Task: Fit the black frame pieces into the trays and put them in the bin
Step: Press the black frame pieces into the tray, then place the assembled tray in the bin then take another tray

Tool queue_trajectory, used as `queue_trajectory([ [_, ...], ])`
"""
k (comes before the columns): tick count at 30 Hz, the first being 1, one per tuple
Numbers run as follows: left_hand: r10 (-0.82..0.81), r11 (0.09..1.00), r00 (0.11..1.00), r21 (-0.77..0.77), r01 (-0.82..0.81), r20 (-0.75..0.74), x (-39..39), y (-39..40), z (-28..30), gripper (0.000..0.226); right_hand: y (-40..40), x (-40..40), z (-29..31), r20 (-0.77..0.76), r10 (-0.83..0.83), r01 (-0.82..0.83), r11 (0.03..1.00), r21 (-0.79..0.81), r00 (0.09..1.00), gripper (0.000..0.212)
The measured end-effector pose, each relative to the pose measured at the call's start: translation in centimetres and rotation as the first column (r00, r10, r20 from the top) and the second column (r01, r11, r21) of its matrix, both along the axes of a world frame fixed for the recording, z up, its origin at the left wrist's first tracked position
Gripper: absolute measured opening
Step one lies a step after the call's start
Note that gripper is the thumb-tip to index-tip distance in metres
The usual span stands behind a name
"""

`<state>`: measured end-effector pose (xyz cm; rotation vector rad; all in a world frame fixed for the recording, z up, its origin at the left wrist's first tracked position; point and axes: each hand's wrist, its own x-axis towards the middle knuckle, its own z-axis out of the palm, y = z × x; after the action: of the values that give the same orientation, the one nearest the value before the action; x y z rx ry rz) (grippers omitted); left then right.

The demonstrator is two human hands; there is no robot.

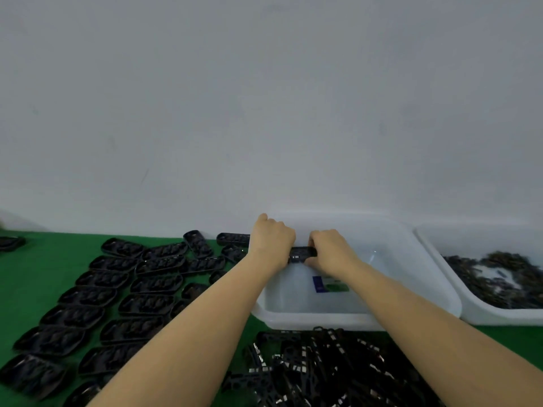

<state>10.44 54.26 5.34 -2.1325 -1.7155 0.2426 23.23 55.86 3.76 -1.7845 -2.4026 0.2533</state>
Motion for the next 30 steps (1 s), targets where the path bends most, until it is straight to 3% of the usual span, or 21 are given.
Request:
queue_trajectory([
  [5,0.070,0.998,0.997,0.007,-0.070,-0.024,0.2,-0.5,0.3,0.028,-0.9,0.5,0.7,-0.040,-0.061,0.059,0.998,-0.032,0.997,0.041],
  [9,0.079,0.994,0.989,0.063,-0.088,0.127,-0.6,-3.7,3.4,0.030,-5.4,1.3,3.8,-0.077,-0.024,0.031,0.995,0.099,0.997,0.037],
  [14,-0.105,0.949,0.873,0.312,-0.056,0.476,-3.8,-15.0,6.0,0.025,-18.4,1.4,5.9,-0.370,0.155,-0.072,0.971,0.229,0.916,0.015],
  [18,-0.089,0.907,0.869,0.400,-0.131,0.486,-6.5,-26.2,6.0,0.022,-28.8,-0.5,3.7,-0.476,0.208,-0.187,0.978,0.092,0.854,0.009],
  [24,0.116,0.962,0.847,0.154,-0.226,0.518,-10.3,-40.0,2.9,0.026,-38.6,-3.3,-1.2,-0.480,0.295,-0.351,0.936,-0.029,0.826,0.022],
  [30,0.223,0.959,0.790,0.016,-0.283,0.571,-11.3,-46.4,-2.2,0.039,-42.2,-5.4,-3.8,-0.410,0.308,-0.349,0.937,-0.027,0.858,0.038],
])
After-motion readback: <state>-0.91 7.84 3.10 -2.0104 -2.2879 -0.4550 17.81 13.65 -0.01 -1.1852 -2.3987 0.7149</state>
